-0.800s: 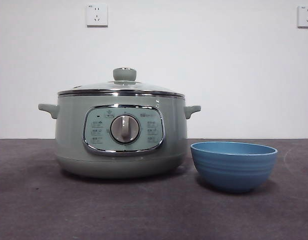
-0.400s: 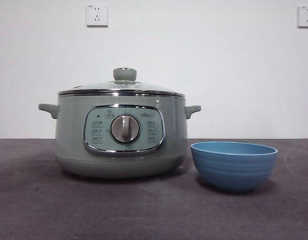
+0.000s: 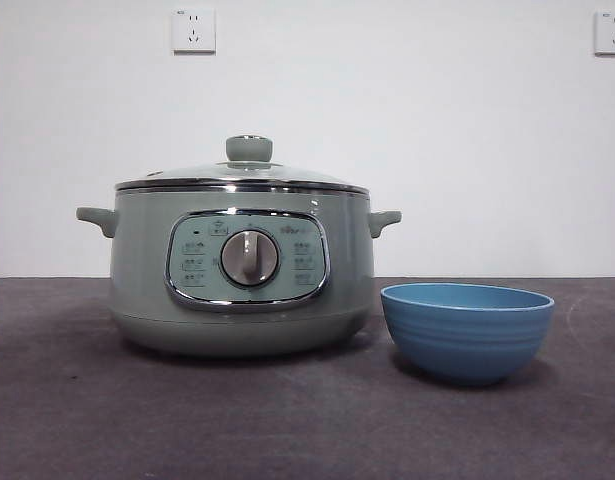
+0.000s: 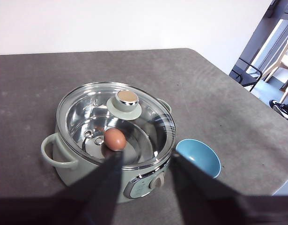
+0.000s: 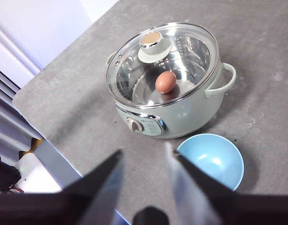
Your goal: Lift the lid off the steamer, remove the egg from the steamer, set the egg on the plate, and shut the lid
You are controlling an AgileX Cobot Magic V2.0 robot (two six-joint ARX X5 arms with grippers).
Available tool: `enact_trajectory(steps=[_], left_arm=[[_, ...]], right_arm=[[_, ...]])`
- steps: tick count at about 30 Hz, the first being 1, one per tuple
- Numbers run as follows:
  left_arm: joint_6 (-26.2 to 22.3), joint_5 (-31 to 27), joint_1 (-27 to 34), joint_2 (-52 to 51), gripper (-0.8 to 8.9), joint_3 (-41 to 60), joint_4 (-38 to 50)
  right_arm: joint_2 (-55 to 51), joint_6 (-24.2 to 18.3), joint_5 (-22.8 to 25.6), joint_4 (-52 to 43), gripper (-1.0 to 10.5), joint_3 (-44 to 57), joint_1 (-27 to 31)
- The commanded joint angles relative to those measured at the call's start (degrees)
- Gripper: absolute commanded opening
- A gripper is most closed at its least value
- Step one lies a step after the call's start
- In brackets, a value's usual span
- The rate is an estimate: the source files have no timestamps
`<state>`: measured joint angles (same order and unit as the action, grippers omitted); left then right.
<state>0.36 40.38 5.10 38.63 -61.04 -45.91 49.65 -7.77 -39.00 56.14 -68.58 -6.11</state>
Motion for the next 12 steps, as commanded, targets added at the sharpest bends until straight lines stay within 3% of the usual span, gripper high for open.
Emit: enact_trajectory(steps=[1, 12], left_arm=[[-1.0, 0.8, 0.1, -0.1, 5.88, -0.1, 0.7], [-0.5, 1.6, -2.9, 4.8, 5.88, -0.2, 9.3]], right_arm=[[0.0, 0.4, 0.0, -0.2, 5.8, -0.2, -0.1], [0.0, 0.5, 0.0, -0.3, 5.7, -0.2, -0.1]])
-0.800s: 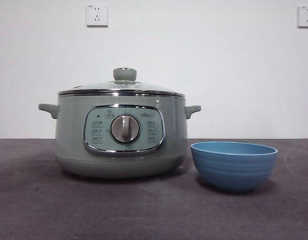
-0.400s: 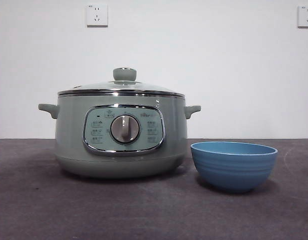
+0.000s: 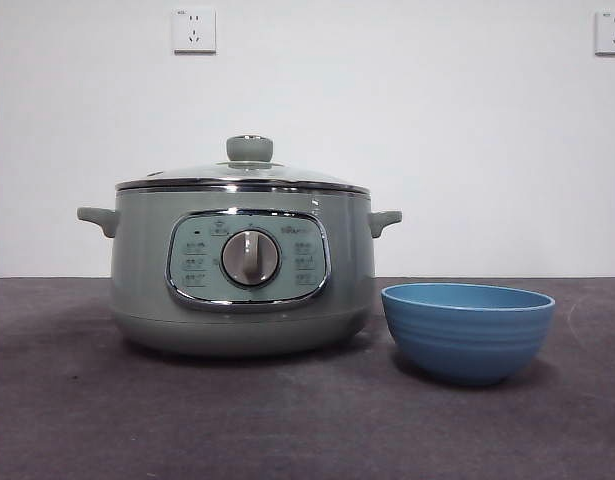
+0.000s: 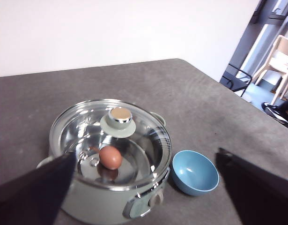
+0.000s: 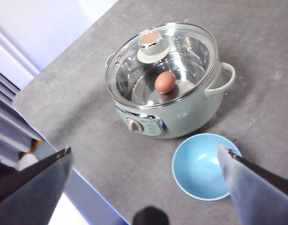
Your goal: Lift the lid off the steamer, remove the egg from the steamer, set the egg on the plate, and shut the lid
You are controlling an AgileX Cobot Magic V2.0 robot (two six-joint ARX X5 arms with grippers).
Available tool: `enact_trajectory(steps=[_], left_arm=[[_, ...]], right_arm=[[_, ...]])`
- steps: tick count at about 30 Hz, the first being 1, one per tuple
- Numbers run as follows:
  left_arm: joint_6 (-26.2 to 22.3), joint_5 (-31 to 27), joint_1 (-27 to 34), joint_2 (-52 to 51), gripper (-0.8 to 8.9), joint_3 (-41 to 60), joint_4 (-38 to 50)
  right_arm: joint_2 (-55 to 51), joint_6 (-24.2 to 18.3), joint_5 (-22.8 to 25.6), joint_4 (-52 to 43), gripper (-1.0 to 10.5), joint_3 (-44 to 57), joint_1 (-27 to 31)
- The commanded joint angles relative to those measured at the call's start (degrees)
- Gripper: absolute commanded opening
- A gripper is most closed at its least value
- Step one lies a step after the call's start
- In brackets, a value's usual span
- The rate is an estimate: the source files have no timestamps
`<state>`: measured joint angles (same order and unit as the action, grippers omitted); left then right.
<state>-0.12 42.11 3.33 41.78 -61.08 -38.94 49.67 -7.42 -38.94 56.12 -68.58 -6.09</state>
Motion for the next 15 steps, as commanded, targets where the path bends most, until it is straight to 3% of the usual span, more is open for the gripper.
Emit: enact_trajectory(steps=[1, 15], left_arm=[[0.0, -0.1, -1.9, 2.7, 5.88, -0.1, 3.8], [0.0, -10.7, -15.1, 23.1, 5.88, -0.1, 25.9]], right_arm=[[0.0, 0.1, -0.1, -0.3, 5.7, -0.2, -0.1], [2.5, 0.3, -0.1, -0.3, 5.7, -0.2, -0.1]])
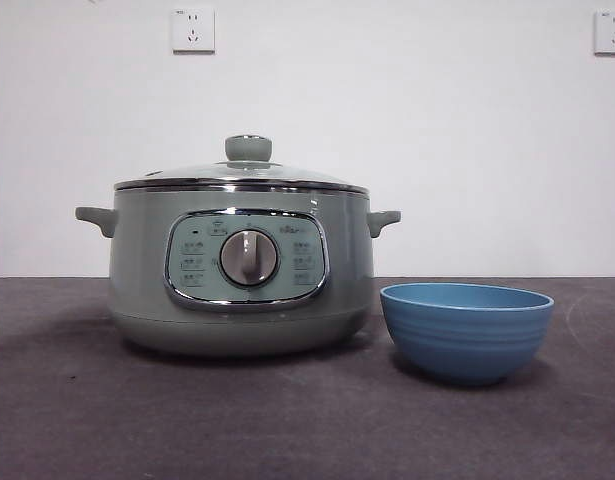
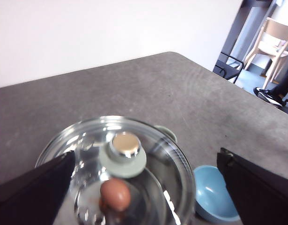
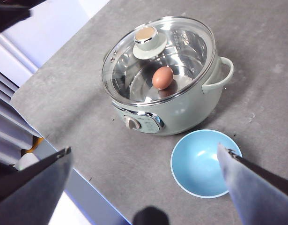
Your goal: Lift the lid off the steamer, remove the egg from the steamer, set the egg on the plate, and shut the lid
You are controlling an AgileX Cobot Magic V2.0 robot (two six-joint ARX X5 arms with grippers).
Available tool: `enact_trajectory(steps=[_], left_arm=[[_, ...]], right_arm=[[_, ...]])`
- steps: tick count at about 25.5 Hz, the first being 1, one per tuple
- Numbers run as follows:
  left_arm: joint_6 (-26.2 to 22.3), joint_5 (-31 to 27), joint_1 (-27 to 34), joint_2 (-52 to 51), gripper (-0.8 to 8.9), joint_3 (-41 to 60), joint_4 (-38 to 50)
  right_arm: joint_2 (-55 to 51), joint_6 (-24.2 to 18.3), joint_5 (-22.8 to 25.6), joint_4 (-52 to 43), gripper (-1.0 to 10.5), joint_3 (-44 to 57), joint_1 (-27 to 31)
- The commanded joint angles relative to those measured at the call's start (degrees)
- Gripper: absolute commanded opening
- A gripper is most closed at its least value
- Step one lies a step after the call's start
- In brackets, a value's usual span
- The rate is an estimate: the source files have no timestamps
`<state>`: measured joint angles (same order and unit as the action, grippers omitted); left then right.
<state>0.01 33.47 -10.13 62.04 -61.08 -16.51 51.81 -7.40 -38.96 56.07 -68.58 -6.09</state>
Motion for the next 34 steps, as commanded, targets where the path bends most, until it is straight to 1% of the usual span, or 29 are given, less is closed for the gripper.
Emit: enact_trajectory(steps=[1, 5, 15, 18, 26, 27, 29, 31, 32, 33, 34], left_arm=[[-0.1, -3.7, -2.6, 4.6, 5.88, -0.1, 5.2], [-0.1, -8.0, -5.7, 10.5, 5.88, -0.1, 10.3], [-0.3, -14.0, -10.4, 22.3, 5.88, -0.1, 22.1], [-1.7, -17.2, -11.9, 26.0, 5.88, -0.1, 25.0], [-2.9, -21.4, -14.3, 29.7, 5.87, -0.1, 25.3], [-3.1, -21.4, -14.4, 29.7, 5.72, -0.1, 25.2], [-3.1, -21.4, -14.6, 29.7, 4.65, -0.1, 24.4], [-3.1, -21.4, -14.6, 29.7, 4.31, -0.1, 23.2], [-3.1, -21.4, -14.7, 29.7, 3.72, -0.1, 22.8], [-3.1, -21.4, -15.0, 29.7, 2.74, -0.1, 22.6], [-3.1, -21.3, -15.0, 29.7, 2.06, -0.1, 22.7]], right_arm=[[0.5, 0.3, 0.0, -0.3, 5.7, -0.2, -0.1], [1.2, 0.3, 0.0, -0.3, 5.7, -0.2, -0.1], [3.1, 0.3, 0.1, -0.3, 5.7, -0.2, -0.1], [3.4, 0.3, 0.1, -0.3, 5.7, -0.2, -0.1], [3.4, 0.3, 0.1, -0.3, 5.7, -0.2, -0.1], [3.4, 0.3, 0.1, -0.3, 5.7, -0.2, -0.1], [3.4, 0.3, 0.1, -0.3, 5.7, -0.2, -0.1], [3.4, 0.2, 0.1, -0.3, 5.7, -0.2, -0.1], [3.4, 0.0, 0.1, -0.3, 5.7, -0.2, -0.1], [3.4, 0.0, 0.2, -0.3, 5.7, -0.2, -0.1], [3.4, 0.0, 0.3, -0.3, 5.7, -0.2, -0.1]])
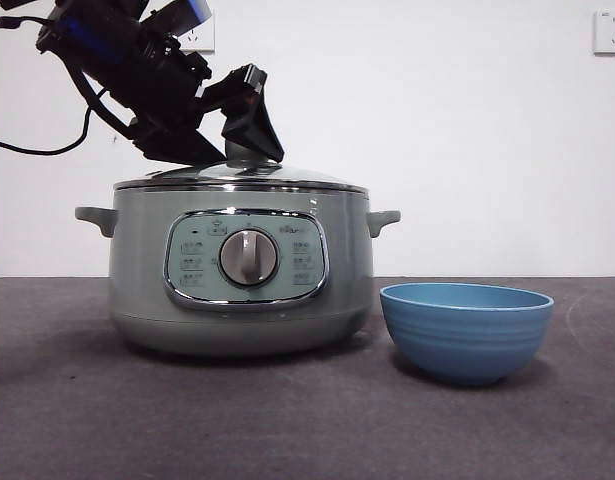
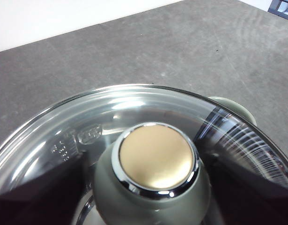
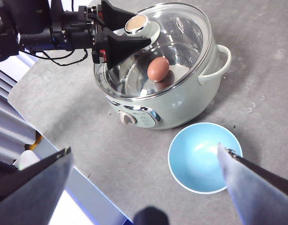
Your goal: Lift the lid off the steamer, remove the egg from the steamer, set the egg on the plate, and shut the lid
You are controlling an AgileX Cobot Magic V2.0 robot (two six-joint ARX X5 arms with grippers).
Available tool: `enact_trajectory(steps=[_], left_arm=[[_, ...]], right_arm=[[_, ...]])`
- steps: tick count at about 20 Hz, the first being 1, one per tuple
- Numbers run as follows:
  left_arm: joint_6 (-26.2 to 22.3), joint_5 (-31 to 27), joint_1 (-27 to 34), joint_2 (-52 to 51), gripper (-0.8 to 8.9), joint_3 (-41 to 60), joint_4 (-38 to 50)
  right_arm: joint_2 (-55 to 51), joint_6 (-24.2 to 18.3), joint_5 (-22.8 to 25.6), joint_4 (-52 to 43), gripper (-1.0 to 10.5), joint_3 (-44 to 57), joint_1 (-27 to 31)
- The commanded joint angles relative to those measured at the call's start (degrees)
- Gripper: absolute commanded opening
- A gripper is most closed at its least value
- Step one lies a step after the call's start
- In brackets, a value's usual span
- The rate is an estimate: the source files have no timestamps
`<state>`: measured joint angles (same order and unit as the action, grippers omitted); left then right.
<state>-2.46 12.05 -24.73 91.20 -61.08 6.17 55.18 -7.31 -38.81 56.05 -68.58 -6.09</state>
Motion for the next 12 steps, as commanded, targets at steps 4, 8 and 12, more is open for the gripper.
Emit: enact_trajectory(steps=[4, 8, 12], left_arm=[[-0.6, 0.1, -0.4, 0.5, 0.53, -0.1, 0.3], [-0.5, 0.2, -0.4, 0.5, -0.15, -0.1, 0.7], [-0.5, 0.5, -0.4, -0.5, -0.08, -0.1, 2.4]], right_arm=[[0.1, 0.0, 0.1, -0.3, 5.7, -0.2, -0.1], [0.1, 0.0, 0.1, -0.3, 5.7, -0.2, -0.1], [0.1, 0.0, 0.1, -0.3, 5.7, -0.2, -0.1]])
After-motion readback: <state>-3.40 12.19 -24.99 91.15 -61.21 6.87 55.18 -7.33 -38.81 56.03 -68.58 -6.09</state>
